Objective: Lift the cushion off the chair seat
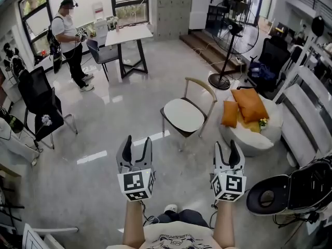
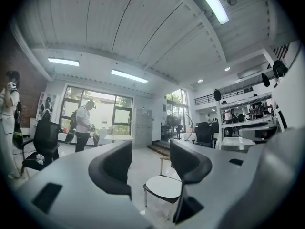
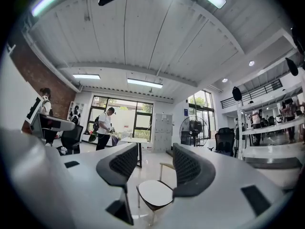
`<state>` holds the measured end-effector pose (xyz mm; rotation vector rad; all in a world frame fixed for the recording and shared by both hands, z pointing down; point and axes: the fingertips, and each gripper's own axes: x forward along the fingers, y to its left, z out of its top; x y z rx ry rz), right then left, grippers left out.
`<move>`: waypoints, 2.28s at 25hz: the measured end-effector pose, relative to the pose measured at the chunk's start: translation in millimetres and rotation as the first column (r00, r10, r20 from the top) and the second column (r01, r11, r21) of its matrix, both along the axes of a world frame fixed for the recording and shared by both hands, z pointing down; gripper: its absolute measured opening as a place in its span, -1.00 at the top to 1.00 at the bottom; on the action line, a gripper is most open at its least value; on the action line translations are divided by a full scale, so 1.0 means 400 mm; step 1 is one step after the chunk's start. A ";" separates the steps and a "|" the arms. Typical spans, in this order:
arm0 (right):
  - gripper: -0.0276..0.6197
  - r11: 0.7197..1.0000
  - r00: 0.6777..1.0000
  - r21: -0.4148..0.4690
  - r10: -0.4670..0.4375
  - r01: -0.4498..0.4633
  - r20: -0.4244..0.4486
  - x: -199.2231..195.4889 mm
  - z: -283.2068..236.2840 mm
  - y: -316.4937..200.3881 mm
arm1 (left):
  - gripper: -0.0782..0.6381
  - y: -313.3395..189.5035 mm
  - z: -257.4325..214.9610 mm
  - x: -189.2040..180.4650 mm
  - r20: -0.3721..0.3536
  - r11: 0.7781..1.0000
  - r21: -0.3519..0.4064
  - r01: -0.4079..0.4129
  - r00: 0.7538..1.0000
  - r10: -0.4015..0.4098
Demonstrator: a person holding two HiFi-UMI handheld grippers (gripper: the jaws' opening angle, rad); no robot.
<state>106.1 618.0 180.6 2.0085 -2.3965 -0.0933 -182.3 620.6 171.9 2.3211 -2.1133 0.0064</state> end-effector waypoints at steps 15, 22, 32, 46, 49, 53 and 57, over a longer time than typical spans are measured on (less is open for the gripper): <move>0.19 0.997 1.000 -0.079 -0.012 0.011 -0.008 -0.012 0.092 -0.400 | 0.10 -0.374 0.097 -0.033 -0.011 0.997 -0.077 0.033 0.999 -0.034; 0.16 0.994 0.998 -0.090 -0.057 0.056 -0.011 -0.004 0.091 -0.695 | 0.10 -0.635 0.092 -0.036 -0.014 0.993 -0.083 0.089 0.996 -0.091; 0.16 0.990 0.993 -0.077 -0.120 0.118 -0.020 0.063 0.058 -1.142 | 0.10 -1.026 0.060 0.039 -0.010 0.987 -0.071 0.144 0.989 -0.145; 0.13 0.978 0.993 -0.176 -0.117 0.112 -0.017 0.108 0.179 -1.446 | 0.09 -1.337 0.160 0.083 -0.027 0.978 -0.158 0.137 0.989 -0.143; 0.13 0.975 0.995 -0.202 -0.101 0.096 -0.015 0.108 0.211 -1.500 | 0.09 -1.402 0.190 0.080 -0.024 0.976 -0.183 0.122 0.991 -0.128; 0.11 0.971 0.997 -0.228 -0.074 0.066 -0.027 0.093 0.253 -1.588 | 0.09 -1.512 0.244 0.063 -0.029 0.971 -0.224 0.085 0.995 -0.094; 0.11 0.964 0.999 -0.266 -0.037 0.029 -0.026 0.082 0.317 -1.691 | 0.09 -1.643 0.319 0.052 -0.044 0.959 -0.282 0.033 0.998 -0.048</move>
